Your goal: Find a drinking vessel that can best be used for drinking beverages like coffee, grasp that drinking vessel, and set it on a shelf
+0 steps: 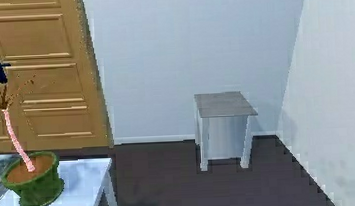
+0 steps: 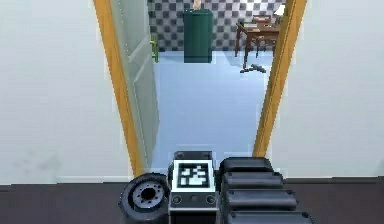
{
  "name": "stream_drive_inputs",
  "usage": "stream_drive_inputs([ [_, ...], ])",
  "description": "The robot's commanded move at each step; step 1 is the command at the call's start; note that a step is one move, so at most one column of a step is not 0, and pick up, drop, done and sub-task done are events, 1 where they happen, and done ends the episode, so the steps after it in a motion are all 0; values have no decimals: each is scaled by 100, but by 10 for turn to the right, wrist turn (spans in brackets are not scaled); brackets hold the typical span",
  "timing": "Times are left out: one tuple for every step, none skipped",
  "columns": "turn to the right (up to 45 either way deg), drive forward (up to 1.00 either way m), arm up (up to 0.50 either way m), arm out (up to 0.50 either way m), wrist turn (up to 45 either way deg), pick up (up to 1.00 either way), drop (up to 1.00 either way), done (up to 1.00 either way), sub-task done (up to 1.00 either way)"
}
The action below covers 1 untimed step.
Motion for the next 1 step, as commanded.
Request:
stream_drive_inputs([
  [0,100,0,0,0,0,0,0,0],
])
